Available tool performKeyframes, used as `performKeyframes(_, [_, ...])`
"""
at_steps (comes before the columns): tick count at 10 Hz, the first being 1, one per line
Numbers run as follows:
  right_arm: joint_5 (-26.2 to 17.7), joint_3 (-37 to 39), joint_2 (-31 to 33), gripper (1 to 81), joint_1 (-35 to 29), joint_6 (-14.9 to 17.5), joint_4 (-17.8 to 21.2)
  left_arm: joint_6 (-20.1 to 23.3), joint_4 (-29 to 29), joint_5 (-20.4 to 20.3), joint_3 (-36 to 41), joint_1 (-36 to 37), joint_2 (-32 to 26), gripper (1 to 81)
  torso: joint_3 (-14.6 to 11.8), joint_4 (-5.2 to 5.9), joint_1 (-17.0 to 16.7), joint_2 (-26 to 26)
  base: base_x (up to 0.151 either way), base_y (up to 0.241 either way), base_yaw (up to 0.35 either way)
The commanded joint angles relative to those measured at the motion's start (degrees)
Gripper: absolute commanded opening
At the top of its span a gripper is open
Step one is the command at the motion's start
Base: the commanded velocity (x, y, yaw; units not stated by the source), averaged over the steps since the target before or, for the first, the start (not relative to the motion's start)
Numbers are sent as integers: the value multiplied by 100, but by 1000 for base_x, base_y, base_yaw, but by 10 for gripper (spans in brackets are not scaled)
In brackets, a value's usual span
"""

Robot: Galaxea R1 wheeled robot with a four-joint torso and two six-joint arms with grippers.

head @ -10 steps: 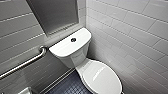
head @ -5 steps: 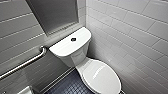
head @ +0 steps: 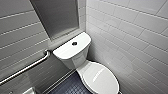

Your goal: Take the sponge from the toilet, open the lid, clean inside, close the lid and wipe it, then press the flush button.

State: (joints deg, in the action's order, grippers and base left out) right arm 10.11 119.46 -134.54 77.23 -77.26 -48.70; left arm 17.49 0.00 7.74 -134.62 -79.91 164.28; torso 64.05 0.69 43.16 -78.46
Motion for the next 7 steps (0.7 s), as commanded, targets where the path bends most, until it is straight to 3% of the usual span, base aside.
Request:
performKeyframes(1, [176,578,-252,10,438,54,-148,0,-62,535,94,-91,-53,811,-534,0,-345,538,0,0,0])
performKeyframes(5, [702,2209,-1235,10,825,71,-289,8,-62,500,76,-91,-70,811,-1382,0,-885,1349,0,0,0])
performKeyframes(7, [1246,3008,-1638,10,1010,71,-298,8,-53,483,94,-91,-70,811,-1805,0,-1158,1758,0,0,0])
